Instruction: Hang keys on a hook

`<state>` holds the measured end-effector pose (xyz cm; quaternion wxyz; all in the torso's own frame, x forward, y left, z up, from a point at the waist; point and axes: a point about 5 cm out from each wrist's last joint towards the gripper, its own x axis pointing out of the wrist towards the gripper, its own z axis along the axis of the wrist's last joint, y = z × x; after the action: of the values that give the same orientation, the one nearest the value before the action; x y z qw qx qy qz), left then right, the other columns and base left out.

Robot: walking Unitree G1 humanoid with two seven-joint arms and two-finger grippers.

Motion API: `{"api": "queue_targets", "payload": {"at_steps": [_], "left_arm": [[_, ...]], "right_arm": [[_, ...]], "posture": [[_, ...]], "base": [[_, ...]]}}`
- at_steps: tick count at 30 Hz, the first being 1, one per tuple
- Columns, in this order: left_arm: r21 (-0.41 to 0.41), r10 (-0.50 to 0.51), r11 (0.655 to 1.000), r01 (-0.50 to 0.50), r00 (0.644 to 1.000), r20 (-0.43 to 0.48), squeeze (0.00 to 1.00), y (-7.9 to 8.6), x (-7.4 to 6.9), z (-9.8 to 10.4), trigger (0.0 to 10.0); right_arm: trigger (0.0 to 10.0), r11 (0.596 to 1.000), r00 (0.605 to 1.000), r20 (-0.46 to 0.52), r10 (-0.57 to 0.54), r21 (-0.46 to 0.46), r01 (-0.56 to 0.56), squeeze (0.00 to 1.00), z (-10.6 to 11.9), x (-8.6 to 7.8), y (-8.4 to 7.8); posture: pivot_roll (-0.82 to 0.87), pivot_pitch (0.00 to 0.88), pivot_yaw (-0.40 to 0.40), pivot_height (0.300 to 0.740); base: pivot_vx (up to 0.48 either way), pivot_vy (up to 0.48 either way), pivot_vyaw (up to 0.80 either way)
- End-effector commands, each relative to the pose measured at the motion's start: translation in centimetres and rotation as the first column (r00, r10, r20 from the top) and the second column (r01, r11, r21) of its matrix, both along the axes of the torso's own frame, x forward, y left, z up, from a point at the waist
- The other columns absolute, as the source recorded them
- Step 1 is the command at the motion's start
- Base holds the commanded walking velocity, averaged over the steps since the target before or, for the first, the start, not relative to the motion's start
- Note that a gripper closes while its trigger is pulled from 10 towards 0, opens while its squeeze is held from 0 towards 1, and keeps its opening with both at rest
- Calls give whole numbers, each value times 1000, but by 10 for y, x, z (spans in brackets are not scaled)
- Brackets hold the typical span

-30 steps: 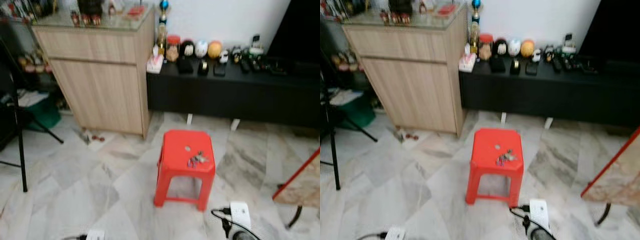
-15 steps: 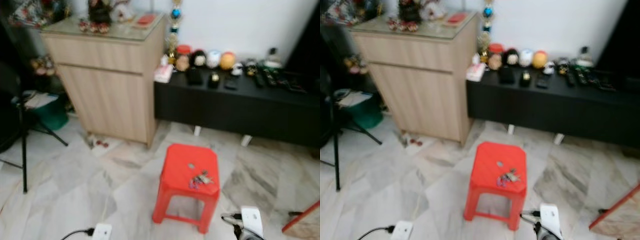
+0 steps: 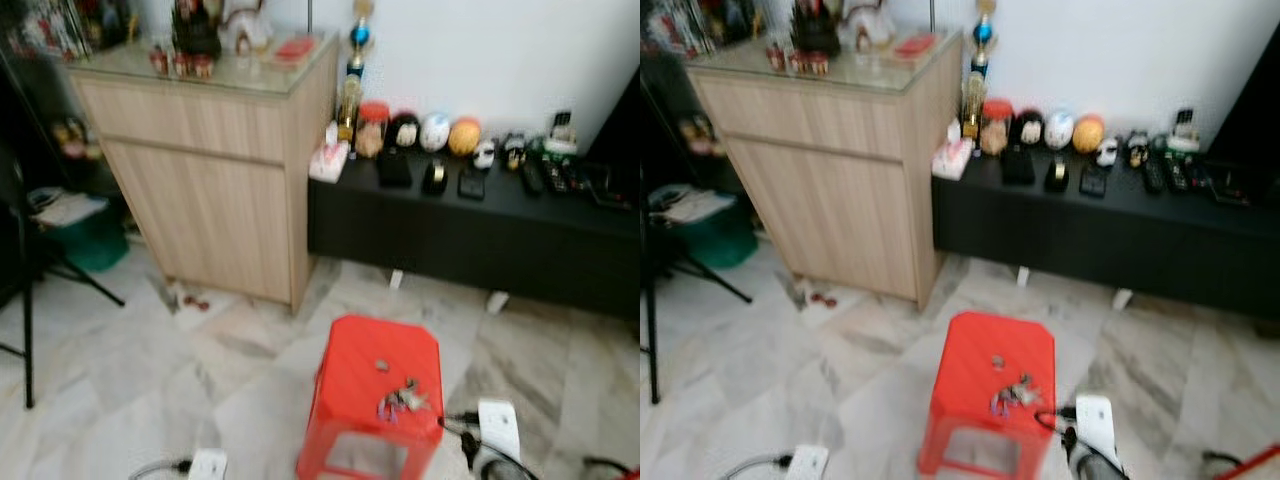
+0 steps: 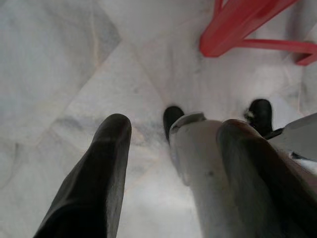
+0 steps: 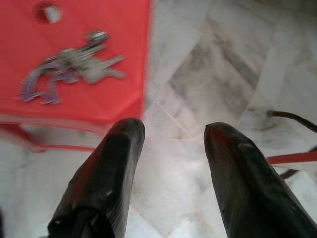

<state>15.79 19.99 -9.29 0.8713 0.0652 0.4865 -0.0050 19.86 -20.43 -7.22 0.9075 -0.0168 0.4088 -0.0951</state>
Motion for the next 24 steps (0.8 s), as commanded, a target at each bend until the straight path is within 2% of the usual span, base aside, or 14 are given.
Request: {"api": "queue_targets", "payload": {"at_steps": [1,13,16,22,24], "left_arm": [[5,7,1000,-6,999,-32,0,1,-10,-4,10000],[1,26,1000,-26,999,-35,0,1,-10,-4,10000],[2,22,1000,-22,999,-38,0,0,-10,-4,10000],[1,18,1000,-18,999,-38,0,-2,-9,-4,10000],[1,16,1000,-16,999,-39,0,-2,-10,-5,10000]], "right_arm": [[10000,1000,1000,-10,-14,4,14,0,-2,-5,-2],[10000,999,999,4,-45,4,45,0,-1,-3,-4],[10000,998,998,3,-59,8,59,0,0,-2,-4],[10000,998,998,9,-60,9,60,0,1,0,-4],[10000,998,998,3,-56,8,56,0,0,-1,-4]], "posture": [[33,0,-60,740],[34,0,-61,740],[35,0,-61,740],[35,0,-62,740],[35,0,-61,740]], "base": [[0,0,0],[0,0,0],[0,273,0],[0,285,-677],[0,285,0]]}}
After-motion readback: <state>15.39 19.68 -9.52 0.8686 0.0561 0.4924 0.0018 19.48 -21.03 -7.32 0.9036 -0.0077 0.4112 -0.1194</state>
